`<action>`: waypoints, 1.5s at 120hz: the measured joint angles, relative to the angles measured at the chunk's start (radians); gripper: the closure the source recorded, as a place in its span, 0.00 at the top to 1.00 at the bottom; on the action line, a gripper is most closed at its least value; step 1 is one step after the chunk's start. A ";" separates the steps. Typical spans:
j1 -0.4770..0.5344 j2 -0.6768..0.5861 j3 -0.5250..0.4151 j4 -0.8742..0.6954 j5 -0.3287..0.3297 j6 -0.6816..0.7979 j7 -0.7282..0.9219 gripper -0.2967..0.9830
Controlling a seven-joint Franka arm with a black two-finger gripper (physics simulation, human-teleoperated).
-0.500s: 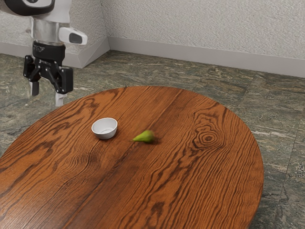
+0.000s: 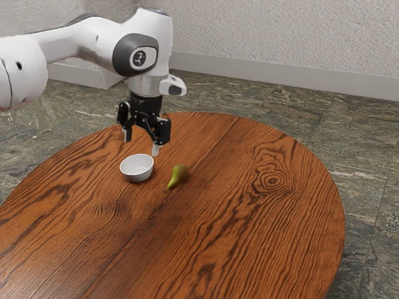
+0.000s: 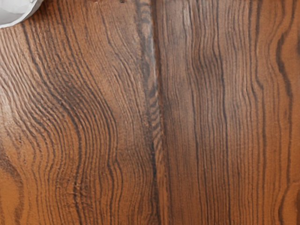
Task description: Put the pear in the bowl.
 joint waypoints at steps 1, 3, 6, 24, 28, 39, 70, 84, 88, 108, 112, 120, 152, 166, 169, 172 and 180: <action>0.000 0.008 0.000 0.000 0.000 0.007 0.003 0.76; 0.000 0.022 0.001 0.000 0.000 0.021 0.008 0.76; 0.001 0.044 0.003 0.001 0.000 0.042 0.015 0.76; 0.002 0.157 0.051 -0.006 -0.048 0.172 0.047 0.77; 0.002 0.175 0.058 -0.008 -0.063 0.200 0.048 0.77; 0.002 0.207 0.067 -0.010 -0.093 0.266 0.034 0.77; 0.003 0.348 0.109 0.062 -0.155 0.397 -0.022 0.77; 0.003 0.406 0.128 0.128 -0.164 0.424 -0.036 0.77; 0.004 0.418 0.133 0.137 -0.166 0.430 -0.039 0.77; 0.004 0.500 0.161 0.218 -0.199 0.448 -0.042 0.77; 0.004 0.512 0.164 0.228 -0.205 0.450 -0.042 0.77; 0.005 0.534 0.172 0.249 -0.219 0.453 -0.041 0.77; 0.007 0.562 0.197 0.260 -0.266 0.468 -0.031 0.77; 0.012 0.585 0.207 0.290 -0.272 0.480 -0.024 0.77; 0.013 0.595 0.213 0.306 -0.273 0.480 -0.022 0.77; 0.014 0.603 0.217 0.321 -0.274 0.479 -0.020 0.77; 0.014 0.623 0.224 0.347 -0.280 0.477 -0.015 0.77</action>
